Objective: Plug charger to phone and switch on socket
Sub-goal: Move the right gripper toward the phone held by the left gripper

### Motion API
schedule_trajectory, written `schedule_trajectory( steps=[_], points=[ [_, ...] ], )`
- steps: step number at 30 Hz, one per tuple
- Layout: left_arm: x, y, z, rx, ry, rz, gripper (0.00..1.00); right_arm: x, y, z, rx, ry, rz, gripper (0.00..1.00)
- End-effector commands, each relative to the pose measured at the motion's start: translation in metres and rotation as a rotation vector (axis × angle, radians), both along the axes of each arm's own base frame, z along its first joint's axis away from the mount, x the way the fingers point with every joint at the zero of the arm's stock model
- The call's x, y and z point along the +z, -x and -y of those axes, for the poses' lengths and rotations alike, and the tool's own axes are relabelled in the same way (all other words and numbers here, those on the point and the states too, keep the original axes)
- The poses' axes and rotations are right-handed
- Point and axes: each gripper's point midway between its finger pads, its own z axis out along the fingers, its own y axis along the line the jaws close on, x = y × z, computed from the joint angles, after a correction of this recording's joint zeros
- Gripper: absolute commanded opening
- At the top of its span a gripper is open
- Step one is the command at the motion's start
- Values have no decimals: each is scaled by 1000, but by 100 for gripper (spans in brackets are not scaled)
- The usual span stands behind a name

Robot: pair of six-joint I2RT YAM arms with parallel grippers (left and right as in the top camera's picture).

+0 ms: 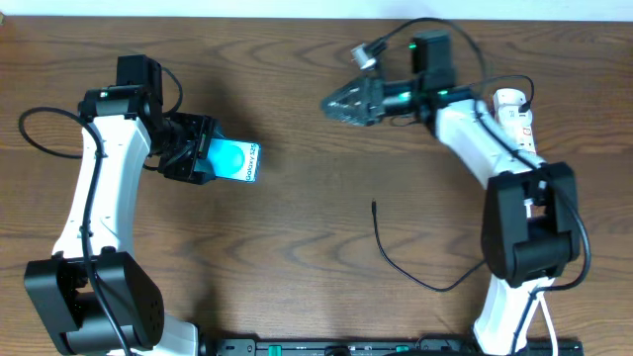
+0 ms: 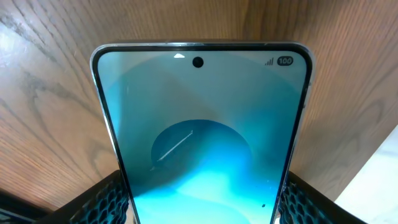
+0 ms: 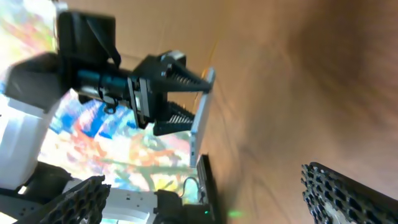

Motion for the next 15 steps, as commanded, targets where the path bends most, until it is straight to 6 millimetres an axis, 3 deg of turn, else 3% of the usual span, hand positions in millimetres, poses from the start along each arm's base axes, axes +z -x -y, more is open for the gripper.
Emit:
schedule_trajectory(
  steps=[1, 7, 15],
  points=[
    [13, -5, -2, 68, 5, 16, 7, 3, 13, -34, 15, 38, -30, 98],
    [13, -2, -2, 119, 16, -15, 7, -10, 24, -67, -2, 110, -19, 99],
    [11, 11, 0, 293, 50, -144, 7, -13, 30, -79, -2, 133, -8, 96]
  ],
)
